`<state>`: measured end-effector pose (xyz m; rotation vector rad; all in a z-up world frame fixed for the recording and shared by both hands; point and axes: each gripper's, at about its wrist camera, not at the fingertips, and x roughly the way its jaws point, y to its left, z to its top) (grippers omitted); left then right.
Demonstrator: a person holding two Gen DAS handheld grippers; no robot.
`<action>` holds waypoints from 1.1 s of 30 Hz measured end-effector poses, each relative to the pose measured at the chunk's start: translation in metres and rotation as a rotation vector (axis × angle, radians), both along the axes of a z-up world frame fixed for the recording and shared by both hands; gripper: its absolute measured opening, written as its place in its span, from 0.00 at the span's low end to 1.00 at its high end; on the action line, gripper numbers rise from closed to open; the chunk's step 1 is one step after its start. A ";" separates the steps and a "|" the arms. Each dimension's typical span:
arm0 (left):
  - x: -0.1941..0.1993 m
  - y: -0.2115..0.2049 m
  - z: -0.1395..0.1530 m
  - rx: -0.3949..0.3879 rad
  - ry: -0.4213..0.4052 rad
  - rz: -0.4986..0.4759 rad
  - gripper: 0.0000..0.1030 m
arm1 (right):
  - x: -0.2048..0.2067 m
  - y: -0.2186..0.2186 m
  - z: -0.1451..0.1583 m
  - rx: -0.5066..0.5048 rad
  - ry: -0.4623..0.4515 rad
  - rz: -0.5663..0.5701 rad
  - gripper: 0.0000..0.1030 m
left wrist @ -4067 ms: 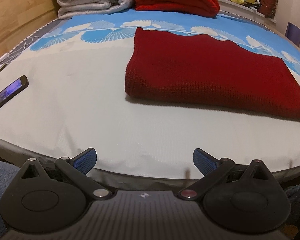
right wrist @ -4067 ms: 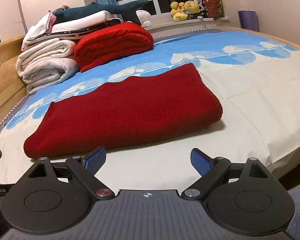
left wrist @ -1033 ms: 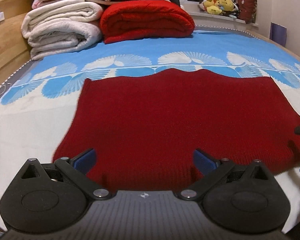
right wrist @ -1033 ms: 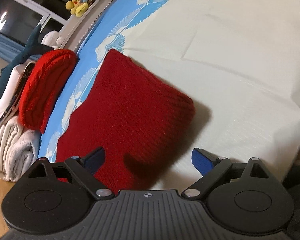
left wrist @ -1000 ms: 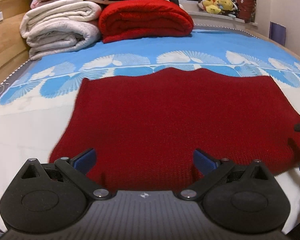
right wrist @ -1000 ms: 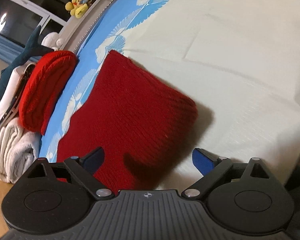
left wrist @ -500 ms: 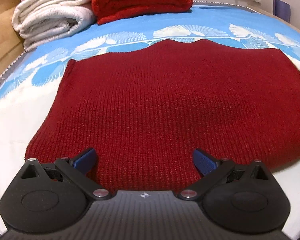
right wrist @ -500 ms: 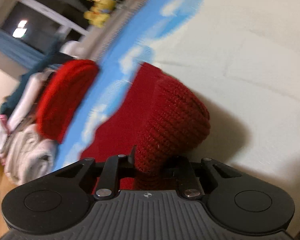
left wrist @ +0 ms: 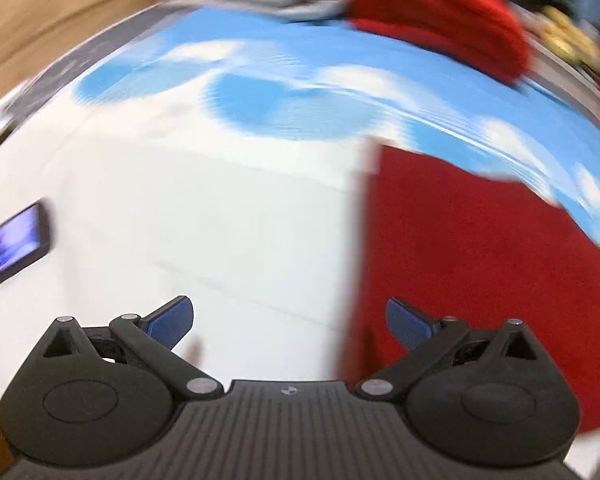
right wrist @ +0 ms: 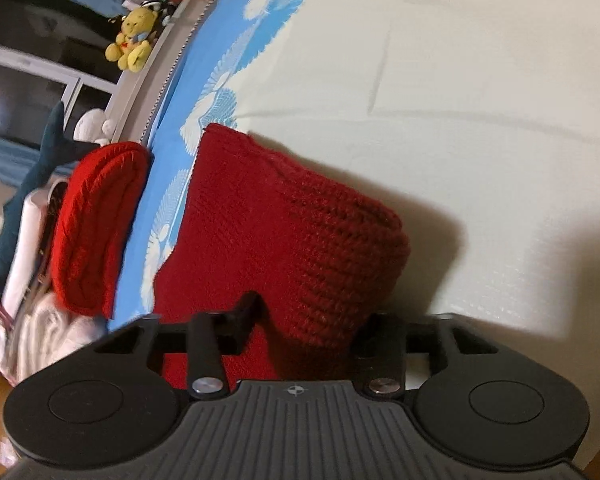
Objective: Fold small clothes
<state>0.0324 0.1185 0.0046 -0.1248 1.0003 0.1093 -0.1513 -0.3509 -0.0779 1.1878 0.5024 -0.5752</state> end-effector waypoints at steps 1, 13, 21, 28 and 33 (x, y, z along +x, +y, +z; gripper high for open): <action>0.006 0.019 -0.005 0.018 0.013 0.061 0.99 | 0.003 0.003 0.005 -0.026 0.012 0.001 0.20; 0.013 0.122 0.005 -0.175 0.026 0.250 0.98 | 0.116 0.196 0.101 -1.021 0.216 0.351 0.15; 0.007 0.124 0.007 -0.203 0.023 0.273 0.99 | 0.101 0.391 0.012 -1.661 0.088 1.161 0.16; 0.006 0.120 0.004 -0.203 0.031 0.267 0.99 | 0.099 0.387 0.001 -1.545 0.042 1.235 0.33; 0.005 0.114 0.004 -0.216 0.033 0.250 0.99 | 0.088 0.361 0.036 -1.202 -0.110 1.315 0.51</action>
